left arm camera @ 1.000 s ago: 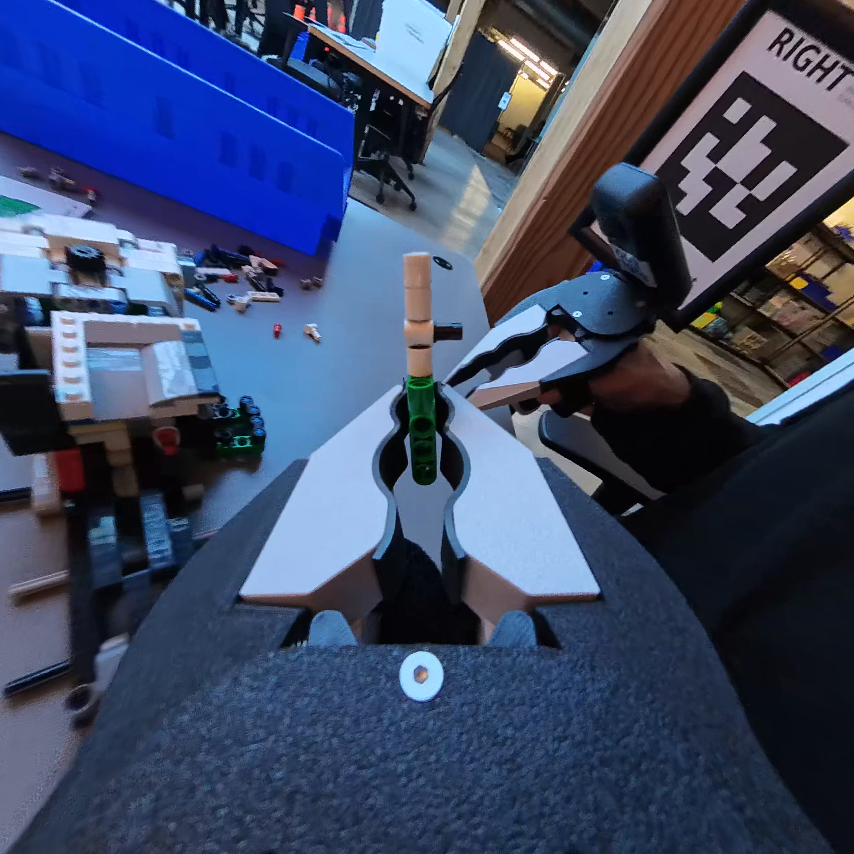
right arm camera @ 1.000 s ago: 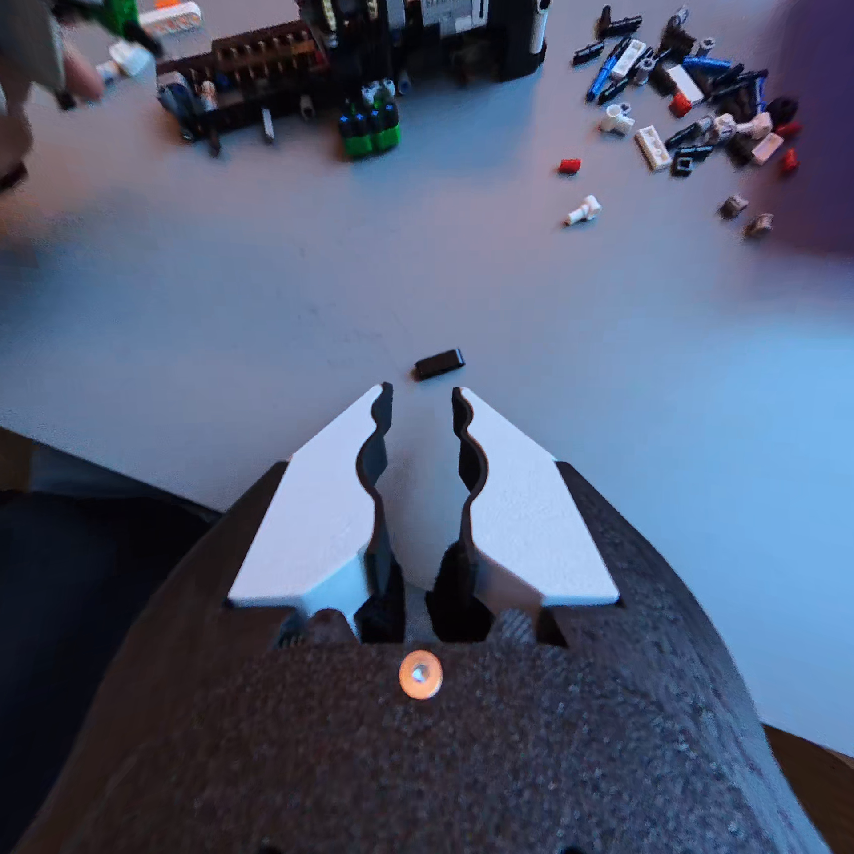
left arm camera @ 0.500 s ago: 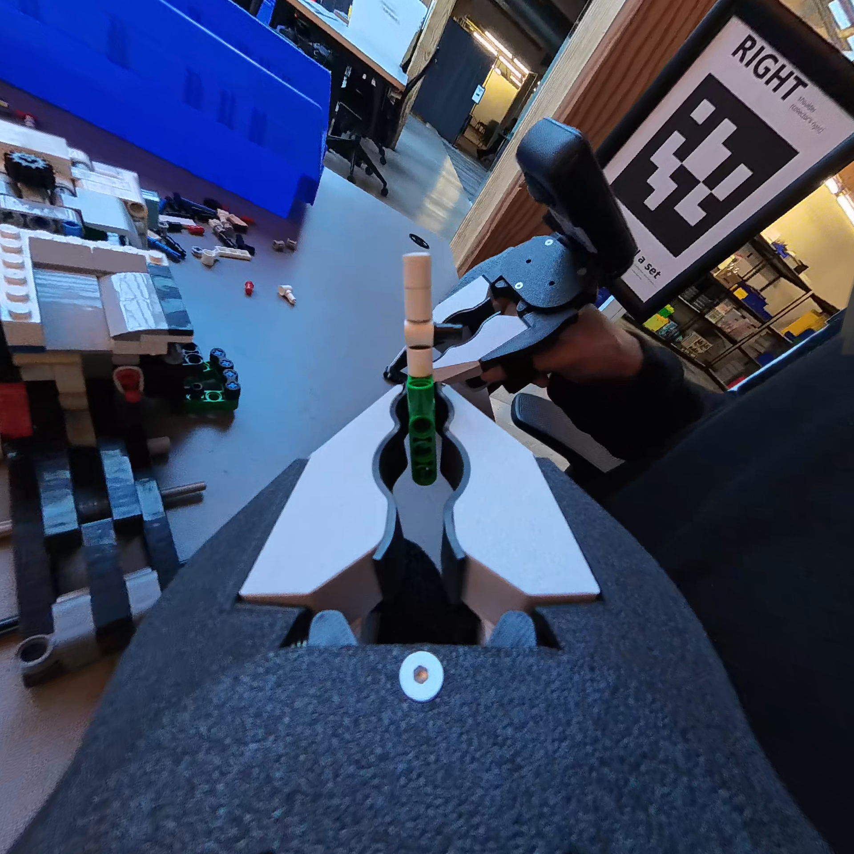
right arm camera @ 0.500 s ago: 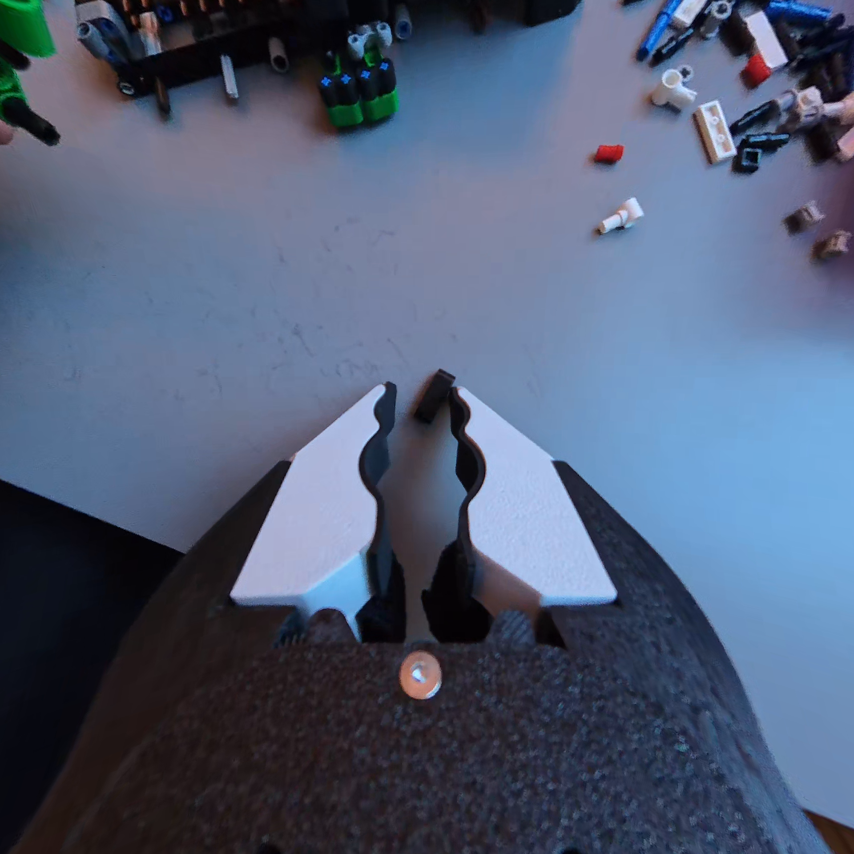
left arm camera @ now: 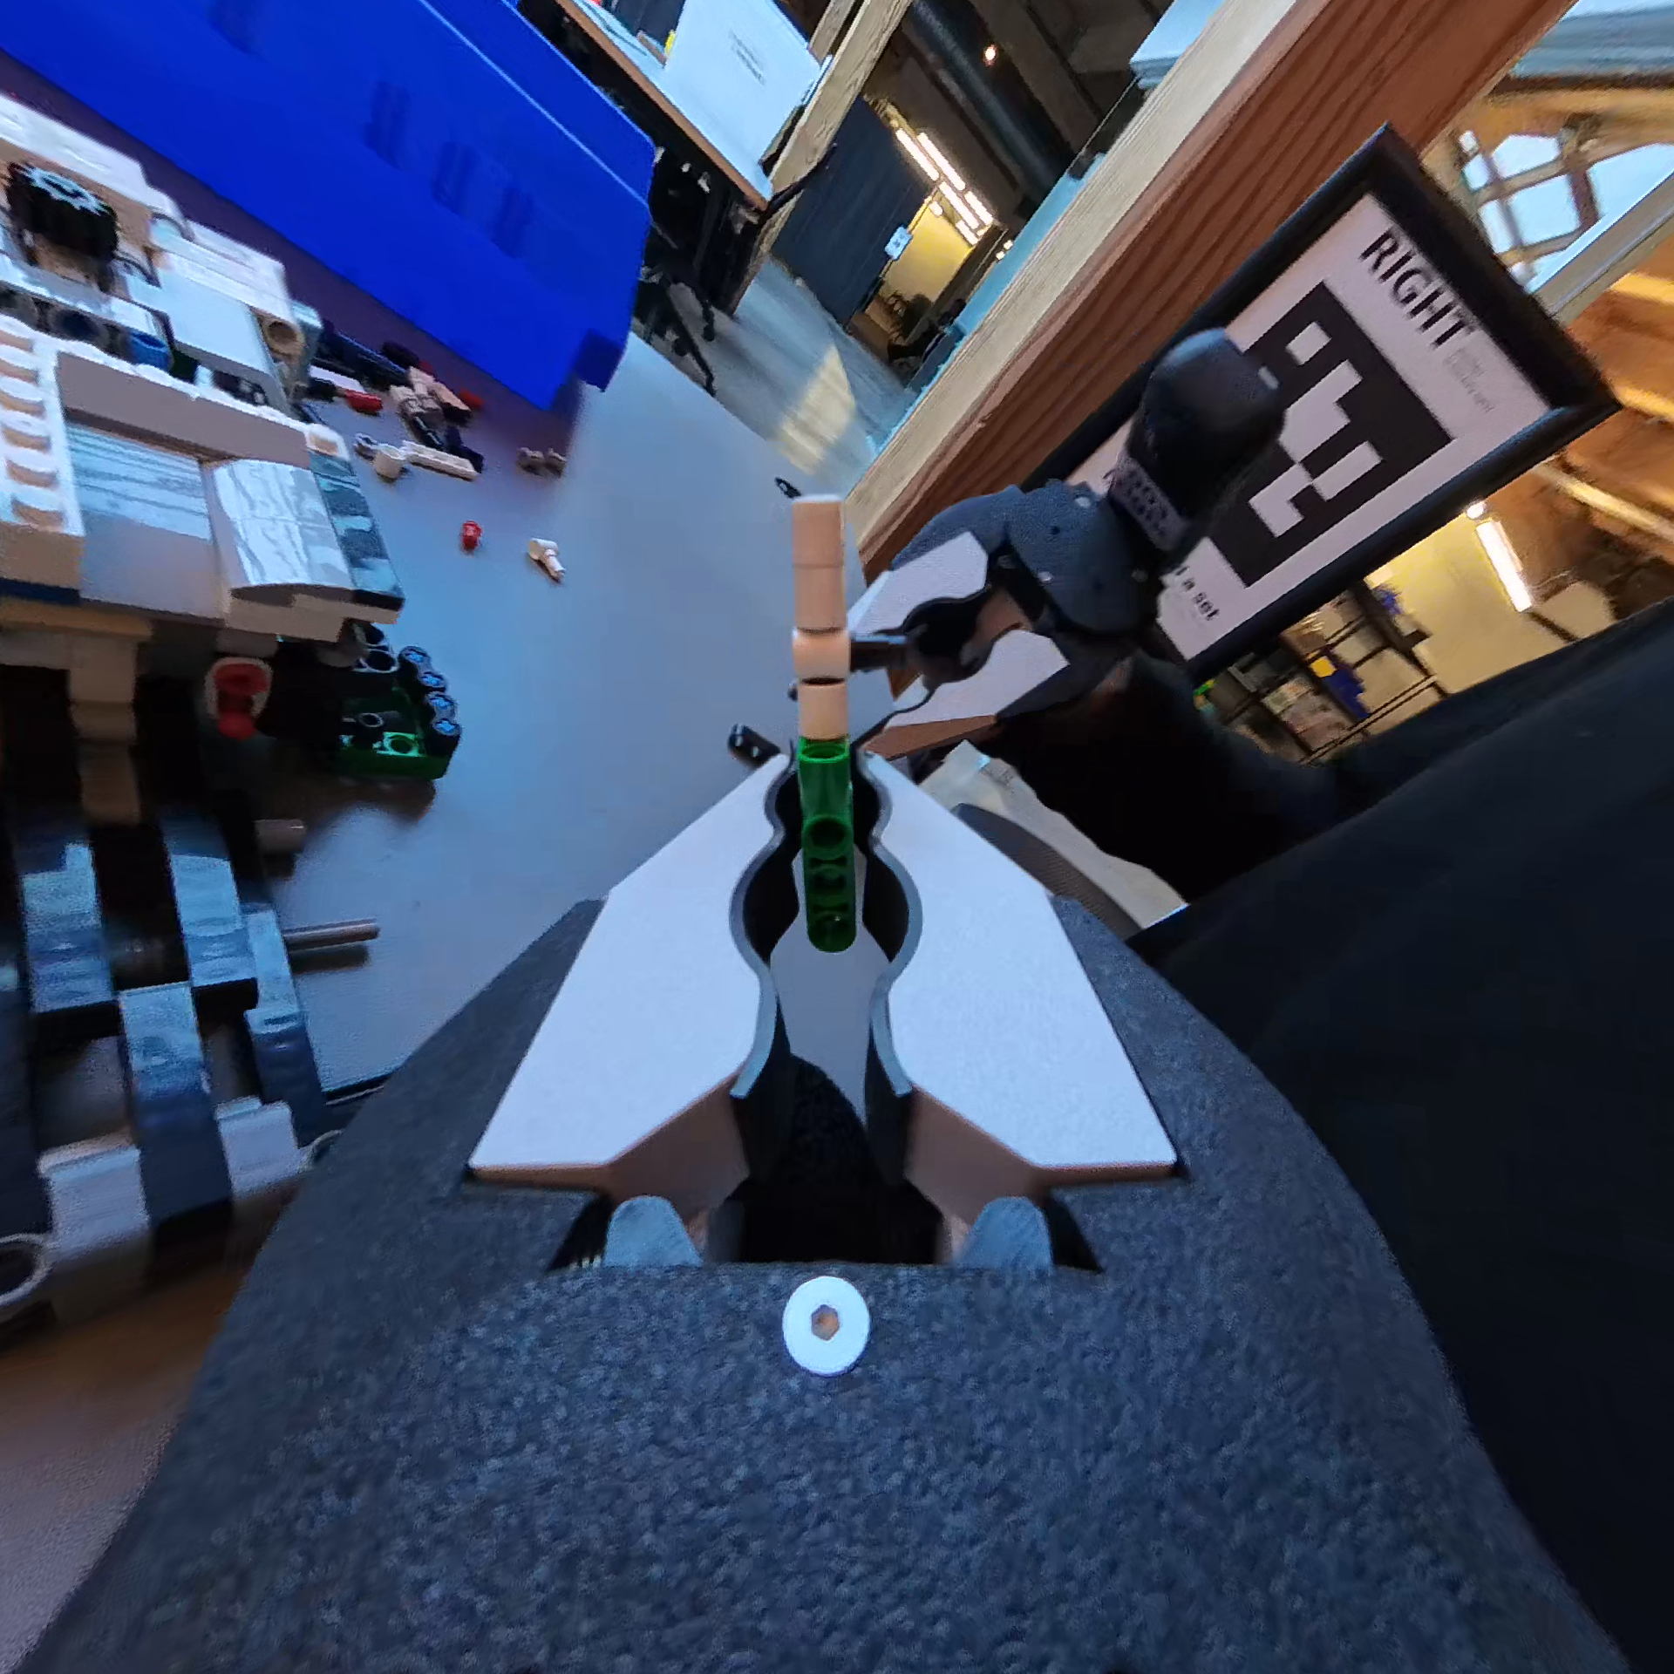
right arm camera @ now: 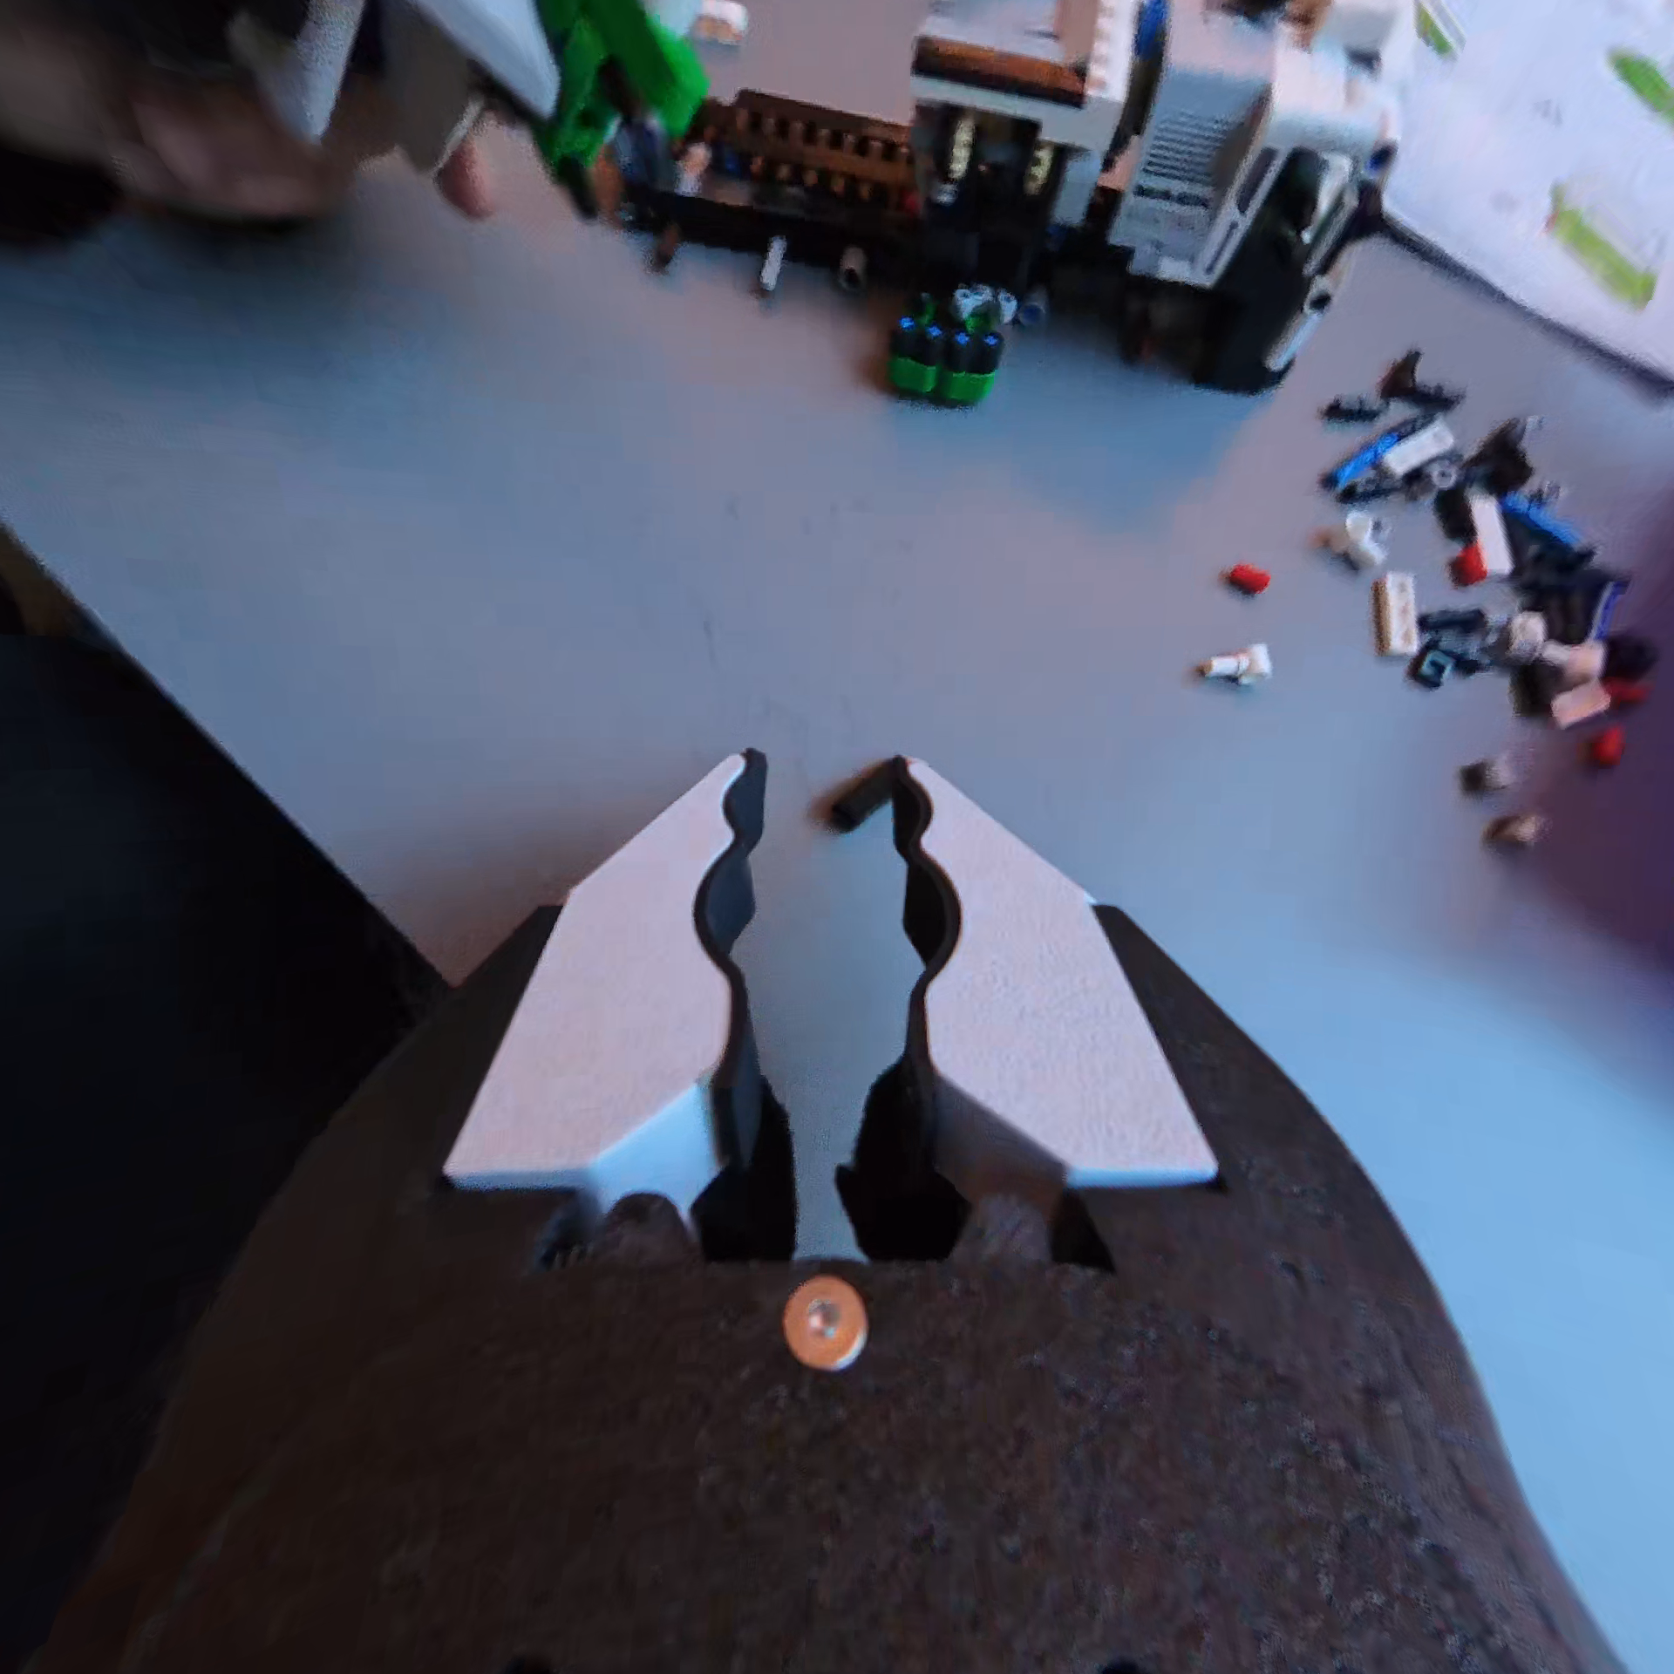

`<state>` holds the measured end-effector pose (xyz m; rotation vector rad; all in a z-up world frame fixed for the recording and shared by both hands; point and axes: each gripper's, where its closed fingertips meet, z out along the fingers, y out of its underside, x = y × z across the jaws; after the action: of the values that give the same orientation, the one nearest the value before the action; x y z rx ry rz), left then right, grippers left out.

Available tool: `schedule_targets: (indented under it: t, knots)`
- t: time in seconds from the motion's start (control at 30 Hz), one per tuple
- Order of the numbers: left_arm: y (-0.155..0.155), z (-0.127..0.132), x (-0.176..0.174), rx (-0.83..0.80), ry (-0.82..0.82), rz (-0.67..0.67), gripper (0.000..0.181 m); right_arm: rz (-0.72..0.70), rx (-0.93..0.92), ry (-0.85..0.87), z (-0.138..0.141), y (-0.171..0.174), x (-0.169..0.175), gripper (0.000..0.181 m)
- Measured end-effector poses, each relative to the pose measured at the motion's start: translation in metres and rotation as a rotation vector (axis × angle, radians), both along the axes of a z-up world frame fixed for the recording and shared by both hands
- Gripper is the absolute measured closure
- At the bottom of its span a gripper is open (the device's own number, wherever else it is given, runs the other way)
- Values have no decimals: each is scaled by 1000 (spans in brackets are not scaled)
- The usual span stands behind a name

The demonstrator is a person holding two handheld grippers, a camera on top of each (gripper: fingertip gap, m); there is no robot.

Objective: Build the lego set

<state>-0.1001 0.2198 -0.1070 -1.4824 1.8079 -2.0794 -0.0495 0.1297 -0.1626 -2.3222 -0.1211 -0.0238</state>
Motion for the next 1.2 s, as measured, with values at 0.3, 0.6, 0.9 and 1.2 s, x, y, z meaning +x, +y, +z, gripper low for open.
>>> schedule_targets:
  t: [0.3, 0.6, 0.9, 1.2]
  knots:
    - [-10, 5, -6, -35, -25, -56, 175, 498, -6, 23, -19, -5, 10, 146]
    - [-15, 4, -2, -93, 3, -65, 175, 648, 16, -11, -26, 3, 9, 153]
    - [-13, -3, 11, -129, 76, 25, 175, 506, 155, -170, -5, 34, 8, 159]
    - [-9, 4, 9, -245, 94, 45, 176, 227, 505, -348, 54, 83, -29, 159]
